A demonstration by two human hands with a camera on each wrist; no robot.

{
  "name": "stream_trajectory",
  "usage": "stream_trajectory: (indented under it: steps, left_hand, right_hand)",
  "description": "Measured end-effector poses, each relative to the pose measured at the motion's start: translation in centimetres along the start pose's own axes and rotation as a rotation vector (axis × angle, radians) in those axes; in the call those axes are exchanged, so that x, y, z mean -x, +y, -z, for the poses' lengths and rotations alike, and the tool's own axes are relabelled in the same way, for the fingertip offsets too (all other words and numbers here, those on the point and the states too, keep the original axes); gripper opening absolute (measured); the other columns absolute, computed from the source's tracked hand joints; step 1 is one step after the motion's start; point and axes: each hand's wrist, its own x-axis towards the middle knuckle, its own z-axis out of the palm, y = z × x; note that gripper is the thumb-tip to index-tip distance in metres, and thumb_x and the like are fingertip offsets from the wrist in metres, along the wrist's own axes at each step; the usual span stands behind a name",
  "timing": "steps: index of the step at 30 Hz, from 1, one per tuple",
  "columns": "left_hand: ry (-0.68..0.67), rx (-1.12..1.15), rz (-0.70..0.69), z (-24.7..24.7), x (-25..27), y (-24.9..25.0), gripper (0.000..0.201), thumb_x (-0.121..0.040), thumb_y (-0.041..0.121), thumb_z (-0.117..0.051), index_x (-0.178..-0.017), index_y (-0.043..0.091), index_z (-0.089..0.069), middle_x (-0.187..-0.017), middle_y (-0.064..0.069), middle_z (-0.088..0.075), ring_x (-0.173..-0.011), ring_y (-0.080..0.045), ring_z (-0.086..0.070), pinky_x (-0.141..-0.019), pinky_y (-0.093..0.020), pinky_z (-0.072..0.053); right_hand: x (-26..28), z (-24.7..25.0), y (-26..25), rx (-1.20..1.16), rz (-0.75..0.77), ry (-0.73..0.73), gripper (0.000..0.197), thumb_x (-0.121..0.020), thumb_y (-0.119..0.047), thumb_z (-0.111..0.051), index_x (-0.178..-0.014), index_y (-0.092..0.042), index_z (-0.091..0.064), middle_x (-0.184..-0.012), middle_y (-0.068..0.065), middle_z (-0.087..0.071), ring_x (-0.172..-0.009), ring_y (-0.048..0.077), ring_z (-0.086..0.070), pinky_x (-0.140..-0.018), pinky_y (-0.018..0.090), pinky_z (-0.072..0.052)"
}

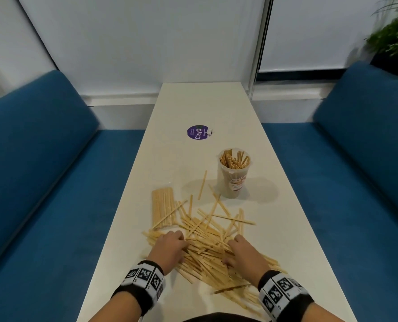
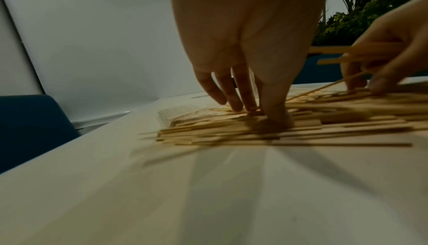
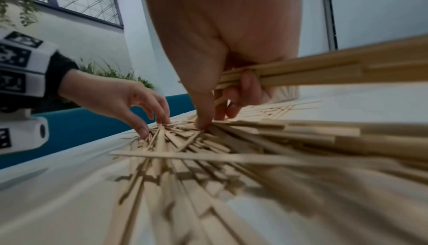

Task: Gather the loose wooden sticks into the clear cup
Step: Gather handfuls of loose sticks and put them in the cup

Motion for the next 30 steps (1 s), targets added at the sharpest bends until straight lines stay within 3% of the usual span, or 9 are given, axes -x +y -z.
stream_trajectory:
  steps: [3,7,10,13,15,18,20,25,30]
  left_hand:
    - [0.051,0.005,-0.063,-0.2,0.2,-0.1,0.029,-0.088,0.022,-0.057,-0.116,0.016,-0.065,-0.119,-0.002,-0.056,-0.109,-0.023,-0.052,-0.091,-0.034,-0.035]
    - [0.125,0.063,-0.139,-0.5,0.0,-0.5,0.007,-0.068,0.021,-0.070,-0.074,0.018,-0.073,-0.086,0.004,-0.069,-0.075,-0.018,-0.067,-0.063,-0.028,-0.051]
    - [0.104,0.117,-0.130,-0.2,0.1,0.1,0.016,-0.088,0.020,-0.056,-0.093,0.012,-0.069,-0.095,-0.002,-0.068,-0.089,-0.020,-0.061,-0.076,-0.029,-0.045]
    - [0.125,0.149,-0.131,0.1,0.4,0.3,0.022,-0.094,0.019,-0.049,-0.104,0.011,-0.066,-0.101,-0.005,-0.068,-0.095,-0.022,-0.061,-0.080,-0.028,-0.043]
    - [0.152,0.200,-0.141,0.1,0.4,0.4,0.023,-0.095,0.018,-0.047,-0.109,0.010,-0.064,-0.103,-0.006,-0.067,-0.096,-0.024,-0.061,-0.078,-0.026,-0.041]
    - [0.186,0.312,-0.103,0.9,0.2,0.2,0.026,-0.098,0.017,-0.044,-0.115,0.010,-0.062,-0.106,-0.004,-0.063,-0.098,-0.021,-0.059,-0.079,-0.022,-0.039]
    - [0.192,0.430,-0.060,1.9,0.0,0.3,0.024,-0.098,0.017,-0.043,-0.113,0.011,-0.061,-0.101,0.003,-0.060,-0.092,-0.013,-0.056,-0.079,-0.017,-0.041]
    - [0.092,0.769,0.062,4.5,-0.5,1.1,0.021,-0.101,0.018,-0.034,-0.083,0.026,-0.043,-0.079,0.005,-0.048,-0.067,-0.008,-0.043,-0.064,-0.019,-0.037]
    - [0.054,1.285,0.223,6.3,-1.2,3.0,0.022,-0.102,0.016,-0.031,-0.103,0.010,-0.052,-0.072,0.004,-0.042,-0.060,-0.009,-0.036,-0.057,-0.019,-0.033]
  right_hand:
    - [-0.1,0.2,0.5,0.027,0.007,0.049,0.017,-0.096,-0.032,-0.047,-0.094,-0.015,-0.048,-0.107,0.005,-0.057,-0.096,0.023,-0.055,-0.071,0.027,-0.038]
    - [-0.1,0.6,0.9,0.028,-0.017,0.107,0.026,-0.096,-0.032,-0.046,-0.116,-0.015,-0.049,-0.109,0.008,-0.059,-0.099,0.025,-0.057,-0.069,0.027,-0.037]
    - [-0.1,0.8,1.2,-0.069,-0.035,0.116,0.024,-0.096,-0.031,-0.047,-0.116,-0.018,-0.048,-0.106,0.007,-0.054,-0.095,0.025,-0.056,-0.073,0.029,-0.042]
    - [-0.3,1.4,1.5,-0.134,-0.043,0.154,0.016,-0.096,-0.020,-0.043,-0.110,-0.017,-0.050,-0.098,0.004,-0.052,-0.099,0.025,-0.050,-0.078,0.030,-0.043]
    - [-0.6,2.3,1.4,-0.202,-0.045,0.188,0.013,-0.097,-0.013,-0.037,-0.097,-0.018,-0.048,-0.092,0.002,-0.050,-0.097,0.025,-0.048,-0.074,0.030,-0.040]
    - [-1.0,4.1,1.2,-0.439,-0.080,0.274,0.020,-0.099,-0.011,-0.032,-0.095,-0.018,-0.051,-0.095,0.004,-0.055,-0.089,0.021,-0.051,-0.062,0.019,-0.040]
    - [-1.0,5.1,0.9,-0.607,-0.105,0.330,0.020,-0.101,-0.014,-0.031,-0.098,-0.016,-0.051,-0.094,0.003,-0.054,-0.083,0.017,-0.051,-0.059,0.012,-0.037]
    - [-1.2,6.8,-1.1,-1.100,-0.138,0.408,0.021,-0.102,-0.017,-0.030,-0.092,-0.017,-0.049,-0.073,0.007,-0.053,-0.069,0.019,-0.054,-0.066,0.027,-0.048]
    - [-1.5,7.3,-3.2,-1.248,-0.129,0.405,0.019,-0.101,-0.017,-0.032,-0.092,-0.018,-0.048,-0.077,0.003,-0.046,-0.059,0.014,-0.046,-0.056,0.028,-0.043]
